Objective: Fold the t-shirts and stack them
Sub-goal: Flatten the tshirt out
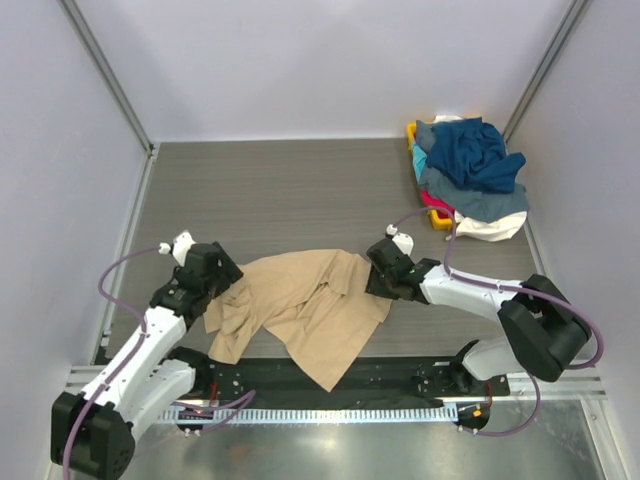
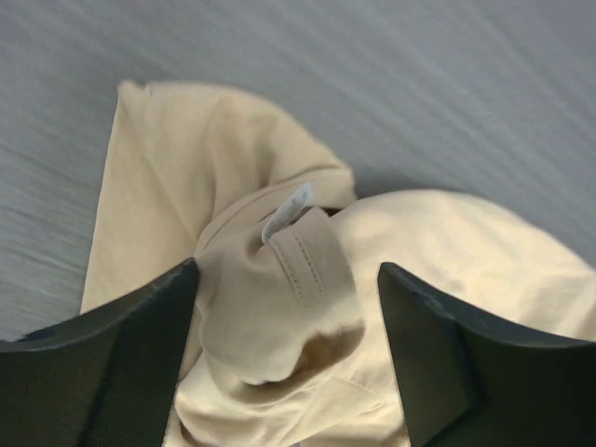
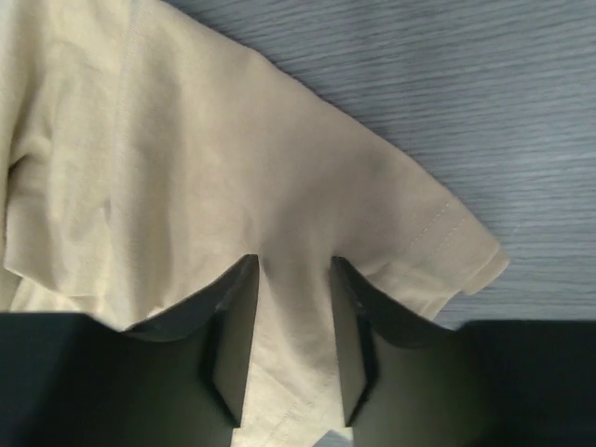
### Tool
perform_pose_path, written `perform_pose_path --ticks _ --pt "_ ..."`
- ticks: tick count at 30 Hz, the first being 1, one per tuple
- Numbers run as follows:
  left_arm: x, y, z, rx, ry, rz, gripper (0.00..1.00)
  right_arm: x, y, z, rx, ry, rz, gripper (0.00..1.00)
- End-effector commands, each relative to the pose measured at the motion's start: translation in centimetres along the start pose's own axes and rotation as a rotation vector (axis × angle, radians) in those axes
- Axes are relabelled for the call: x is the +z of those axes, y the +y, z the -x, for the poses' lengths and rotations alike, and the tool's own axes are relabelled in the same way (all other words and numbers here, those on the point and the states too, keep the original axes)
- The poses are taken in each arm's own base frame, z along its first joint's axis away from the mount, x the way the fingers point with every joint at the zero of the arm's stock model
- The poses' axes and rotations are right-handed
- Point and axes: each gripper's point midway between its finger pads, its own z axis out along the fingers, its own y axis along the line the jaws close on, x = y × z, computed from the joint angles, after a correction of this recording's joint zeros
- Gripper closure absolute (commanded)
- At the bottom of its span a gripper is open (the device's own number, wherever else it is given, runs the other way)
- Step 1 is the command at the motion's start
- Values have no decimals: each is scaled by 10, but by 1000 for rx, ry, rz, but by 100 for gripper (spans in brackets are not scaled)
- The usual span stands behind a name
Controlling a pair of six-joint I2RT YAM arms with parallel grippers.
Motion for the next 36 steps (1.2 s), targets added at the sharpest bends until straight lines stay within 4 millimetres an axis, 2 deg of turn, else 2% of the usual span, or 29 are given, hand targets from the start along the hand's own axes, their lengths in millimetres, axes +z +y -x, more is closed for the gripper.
perform_pose_path --ticks 1,2,3,4,6,7,8,9,10,11,12,14,15,16,17,18,19,20,21,22,24,26,28,29,30,32,33,34,36 --pt "9 15 -21 12 53 71 26 8 -14 -16 20 25 -46 69" --pt "13 17 -24 18 66 86 28 9 -14 -17 10 26 -51 82" --pt "18 14 -24 34 74 91 37 10 -15 -17 6 29 -57 88" --pt "20 11 -26 48 90 88 58 10 -14 -16 5 27 -55 95" --pt "22 -1 -16 68 76 66 89 8 -9 -10 1 18 -45 99" --pt "22 -3 -11 76 70 75 100 6 -7 -7 -2 12 -44 99" --pt "19 -5 -6 83 66 80 100 2 -9 -4 -10 9 -64 99" --pt "13 -16 9 76 31 60 100 -3 -8 4 -19 -13 -68 99" --pt "7 -21 20 77 6 46 100 -11 1 19 -18 -48 -56 99" --pt "2 -21 29 81 -20 62 100 -17 -5 27 -34 -74 -96 99" --pt "-8 -35 50 64 -63 34 100 -31 6 47 -40 -127 -73 99" --pt "-19 -39 70 60 -110 56 100 -45 1 67 -47 -171 -107 99" --pt "-28 -50 91 41 -152 37 99 -57 5 88 -43 -220 -99 99" --pt "-30 -52 102 39 -174 44 97 -60 0 97 -26 -232 -107 99" --pt "-26 -54 107 36 -173 55 93 -62 -14 114 24 -250 -128 99" --pt "-27 -61 118 19 -175 38 84 -64 -15 124 56 -239 -100 99" --pt "-20 -54 129 -17 -174 60 80 -60 -22 130 61 -229 -111 95" --pt "-3 -57 133 -37 -157 68 73 -57 -34 143 97 -241 -131 85" --pt "8 -55 136 -68 -120 54 43 -57 -32 152 105 -247 -119 69" --pt "19 -57 135 -76 -88 50 32 -49 -34 154 89 -231 -139 41" --pt "41 -58 121 -66 48 80 19 -47 -31 163 81 -236 -140 26" --pt "43 -54 111 -50 88 103 16 -46 -28 161 78 -219 -122 21" --pt "34 -38 101 -57 68 121 12 -45 -31 153 78 -206 -120 21" --pt "35 -23 84 -55 82 145 11 -46 -33 152 80 -209 -127 21" --pt "29 -18 81 -70 68 146 11 -46 -38 147 84 -210 -136 20" --pt "14 -13 81 -83 24 120 11 -47 -40 144 86 -214 -134 21" --pt "13 -1 68 -85 36 139 12 -47 -42 139 86 -210 -132 21" --pt "5 1 69 -98 15 127 13 -46 -41 139 87 -211 -126 21" --pt "5 15 54 -103 25 152 18 -43 -43 131 84 -193 -118 21"
